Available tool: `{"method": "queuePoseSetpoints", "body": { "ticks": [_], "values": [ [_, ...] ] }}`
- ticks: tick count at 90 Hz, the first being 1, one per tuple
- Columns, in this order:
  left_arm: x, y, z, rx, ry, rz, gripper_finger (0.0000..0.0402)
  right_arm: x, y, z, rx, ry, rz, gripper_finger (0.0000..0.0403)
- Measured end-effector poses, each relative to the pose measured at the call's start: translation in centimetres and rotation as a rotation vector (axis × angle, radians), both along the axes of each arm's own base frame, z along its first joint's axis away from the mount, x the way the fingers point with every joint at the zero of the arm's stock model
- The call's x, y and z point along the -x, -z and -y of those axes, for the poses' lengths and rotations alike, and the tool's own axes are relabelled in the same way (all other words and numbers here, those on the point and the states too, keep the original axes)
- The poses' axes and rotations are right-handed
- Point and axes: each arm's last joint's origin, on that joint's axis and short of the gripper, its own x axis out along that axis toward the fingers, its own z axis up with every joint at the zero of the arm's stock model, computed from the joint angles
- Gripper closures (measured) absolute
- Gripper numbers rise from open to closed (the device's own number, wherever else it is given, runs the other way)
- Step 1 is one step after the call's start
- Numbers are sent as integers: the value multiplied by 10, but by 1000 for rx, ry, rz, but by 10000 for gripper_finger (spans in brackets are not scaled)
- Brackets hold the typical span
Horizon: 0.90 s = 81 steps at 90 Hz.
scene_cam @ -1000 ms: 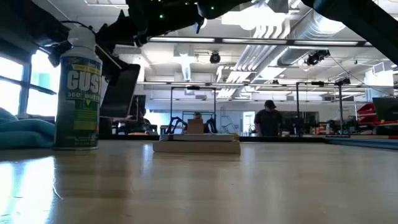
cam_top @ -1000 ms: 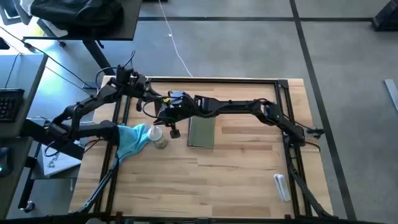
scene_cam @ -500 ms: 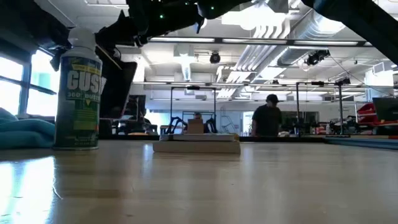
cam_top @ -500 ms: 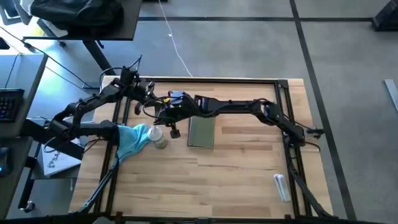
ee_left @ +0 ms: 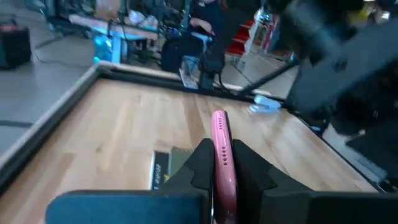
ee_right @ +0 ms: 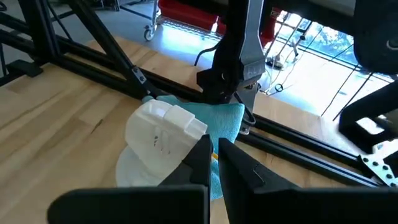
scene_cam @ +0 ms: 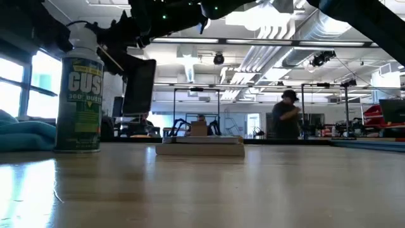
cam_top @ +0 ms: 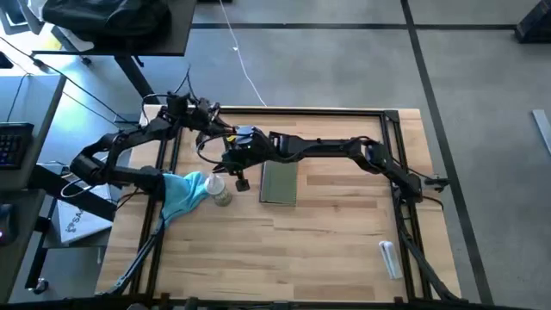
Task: Apply microfiber cloth
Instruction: Spray the cellphone using the spray bottle
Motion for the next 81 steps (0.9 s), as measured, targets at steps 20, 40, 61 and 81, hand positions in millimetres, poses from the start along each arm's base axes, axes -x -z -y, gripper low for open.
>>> {"method": "queuePoseSetpoints", "body": {
  "ticks": [20,40,61,81],
  "values": [
    [6,-23,0,-65,40,97,391,0,0,0,0,0,0,403],
    [5,-46,2,-126,36,190,392,0,0,0,-2,1,0,403],
    [17,-59,-2,-94,42,187,392,0,0,0,0,0,-4,403],
    [35,-39,-6,-5,-25,142,392,0,1,0,6,-3,-7,403]
  ]
}}
